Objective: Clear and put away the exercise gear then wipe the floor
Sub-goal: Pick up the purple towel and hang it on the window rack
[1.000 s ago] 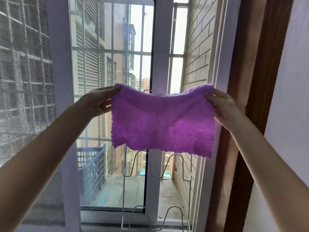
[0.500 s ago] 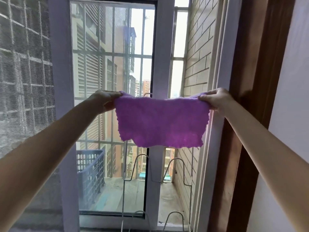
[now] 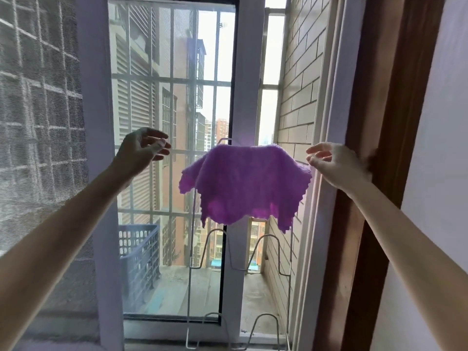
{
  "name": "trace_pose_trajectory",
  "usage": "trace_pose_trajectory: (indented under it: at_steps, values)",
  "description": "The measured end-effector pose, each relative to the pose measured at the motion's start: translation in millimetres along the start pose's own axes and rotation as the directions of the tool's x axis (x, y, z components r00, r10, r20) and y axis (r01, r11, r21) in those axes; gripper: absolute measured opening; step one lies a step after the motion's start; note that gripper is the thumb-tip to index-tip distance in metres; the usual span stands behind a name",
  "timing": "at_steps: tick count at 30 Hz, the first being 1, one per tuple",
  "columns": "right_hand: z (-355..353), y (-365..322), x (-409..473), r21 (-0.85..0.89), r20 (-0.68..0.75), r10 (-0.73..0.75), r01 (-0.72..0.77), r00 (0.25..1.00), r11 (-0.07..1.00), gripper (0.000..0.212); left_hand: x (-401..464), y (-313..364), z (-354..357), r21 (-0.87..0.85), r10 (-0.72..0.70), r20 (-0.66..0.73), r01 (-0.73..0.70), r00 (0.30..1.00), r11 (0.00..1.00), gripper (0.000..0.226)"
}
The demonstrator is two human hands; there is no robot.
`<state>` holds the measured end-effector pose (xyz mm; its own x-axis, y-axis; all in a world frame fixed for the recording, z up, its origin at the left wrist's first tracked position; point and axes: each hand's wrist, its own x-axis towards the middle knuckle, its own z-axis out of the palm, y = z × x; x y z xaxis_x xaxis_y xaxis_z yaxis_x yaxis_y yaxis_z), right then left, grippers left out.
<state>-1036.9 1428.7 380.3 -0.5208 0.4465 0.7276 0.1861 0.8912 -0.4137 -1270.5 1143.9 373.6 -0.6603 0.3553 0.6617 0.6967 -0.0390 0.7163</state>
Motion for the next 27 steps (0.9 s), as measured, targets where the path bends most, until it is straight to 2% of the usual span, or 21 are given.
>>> trace_pose_trajectory:
  at_steps: [2, 4, 6, 8, 12, 13, 15, 16, 17, 19, 24, 27]
  values:
    - [4, -3, -19, 0.064, -0.081, -0.051, 0.057, 0.995, 0.996, 0.022, -20, 2, 2, -0.052, 0.040, -0.018, -0.041, 0.999, 0.998, 0.016]
    - [9, -5, -40, 0.253, -0.090, -0.016, 0.038, 0.996, 0.967, 0.019, -42, 4, 6, -0.176, 0.014, -0.023, -0.018, 1.000, 0.984, 0.018]
    - [14, -10, -66, 0.495, -0.052, 0.027, 0.003, 0.998, 0.869, 0.015, -67, 6, 12, -0.321, -0.022, 0.000, 0.021, 1.000, 0.947, 0.017]
    - [19, -14, -92, 0.643, -0.003, 0.045, -0.032, 0.999, 0.765, 0.016, -94, 6, 19, -0.437, -0.060, 0.052, 0.076, 0.997, 0.896, 0.011]
    - [28, -15, -140, 0.793, 0.112, 0.121, -0.162, 0.986, 0.587, 0.017, -150, -2, 35, -0.490, -0.105, 0.177, 0.180, 0.979, 0.853, 0.042]
    - [29, -15, -153, 0.823, 0.129, 0.149, -0.190, 0.980, 0.536, 0.026, -162, -5, 41, -0.502, -0.108, 0.206, 0.199, 0.973, 0.842, 0.043]
    - [29, -12, -177, 0.858, 0.147, 0.229, -0.239, 0.962, 0.454, 0.039, -185, -8, 54, -0.574, -0.152, 0.237, 0.264, 0.960, 0.775, 0.028]
    - [28, -9, -188, 0.870, 0.153, 0.277, -0.263, 0.948, 0.417, 0.041, -195, -8, 61, -0.610, -0.191, 0.244, 0.303, 0.951, 0.732, 0.018]
    - [27, -6, -201, 0.881, 0.159, 0.326, -0.283, 0.932, 0.380, 0.042, -204, -11, 68, -0.626, -0.227, 0.247, 0.335, 0.942, 0.704, 0.017]
    - [24, 2, -226, 0.891, 0.168, 0.419, -0.319, 0.893, 0.323, 0.037, -222, -13, 81, -0.645, -0.281, 0.277, 0.394, 0.919, 0.655, 0.024]
    - [14, 28, -284, 0.853, 0.211, 0.596, -0.443, 0.775, 0.274, 0.013, -260, -23, 112, -0.692, -0.394, 0.362, 0.527, 0.845, 0.494, 0.027]
    - [6, 44, -317, 0.841, 0.226, 0.659, -0.485, 0.717, 0.241, 0.022, -280, -33, 133, -0.670, -0.443, 0.444, 0.617, 0.779, 0.413, 0.022]
